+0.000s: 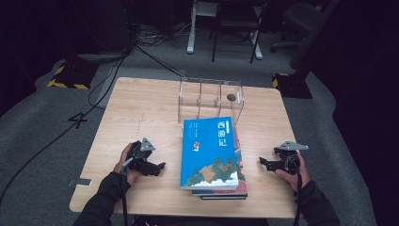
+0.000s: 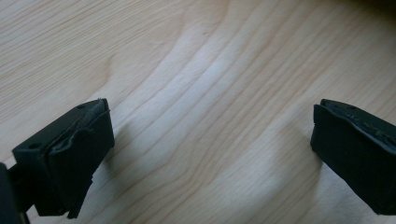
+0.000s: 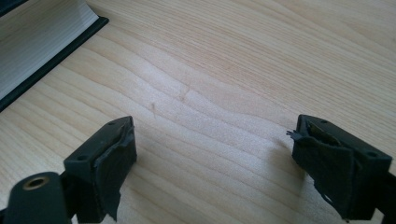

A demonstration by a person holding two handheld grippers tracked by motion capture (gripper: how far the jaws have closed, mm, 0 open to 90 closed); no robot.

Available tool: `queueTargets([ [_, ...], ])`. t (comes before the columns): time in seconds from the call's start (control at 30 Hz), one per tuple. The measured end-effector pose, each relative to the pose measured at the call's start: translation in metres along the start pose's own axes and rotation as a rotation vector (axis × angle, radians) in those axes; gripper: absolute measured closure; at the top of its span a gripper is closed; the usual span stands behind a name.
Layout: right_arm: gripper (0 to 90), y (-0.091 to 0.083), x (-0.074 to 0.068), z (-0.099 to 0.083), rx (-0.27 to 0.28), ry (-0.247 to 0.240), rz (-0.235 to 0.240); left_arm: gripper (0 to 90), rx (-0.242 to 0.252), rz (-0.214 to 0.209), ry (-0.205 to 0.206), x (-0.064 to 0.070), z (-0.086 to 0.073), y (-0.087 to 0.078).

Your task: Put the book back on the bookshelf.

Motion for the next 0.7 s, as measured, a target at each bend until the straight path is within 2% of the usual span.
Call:
queueTargets([
  [0.2, 13.8, -0.0008, 0.0011, -0.0008, -0.001, -0.007, 0.006, 0.0, -0.005, -0.014, 0.018, 0.0024, 0.0031, 0.0029],
  [0.27, 13.8, -0.0012, 0.0018, -0.0011, -0.001, -0.013, 0.015, 0.0, -0.003, -0.017, 0.012, 0.0040, 0.0019, 0.0023],
  [0.43, 14.4, -0.0015, 0.0030, -0.0002, -0.012, -0.026, 0.028, 0.3, -0.007, -0.033, 0.038, 0.0068, -0.0007, 0.0001],
  [0.5, 14.7, -0.0025, 0.0023, 0.0005, -0.024, -0.035, 0.042, 0.3, -0.006, -0.049, 0.057, 0.0080, -0.0008, 0.0004],
  [0.63, 19.3, -0.0061, 0.0004, 0.0047, -0.059, -0.039, 0.076, 0.2, -0.011, -0.056, 0.062, 0.0087, -0.0013, -0.0002],
  [0.7, 19.5, -0.0086, -0.0012, 0.0078, -0.056, -0.043, 0.087, 0.2, -0.011, -0.057, 0.062, 0.0089, -0.0014, -0.0003],
])
Point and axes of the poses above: each handheld gripper's, and its own axes: y roughly forward along the jaws, z roughly out of its top, x roughly to its right, the point moved 2 cm from there along y, roughly forward along the jaws, and after that the axes turned 7 degrees about -z, right-handed, at the moved point
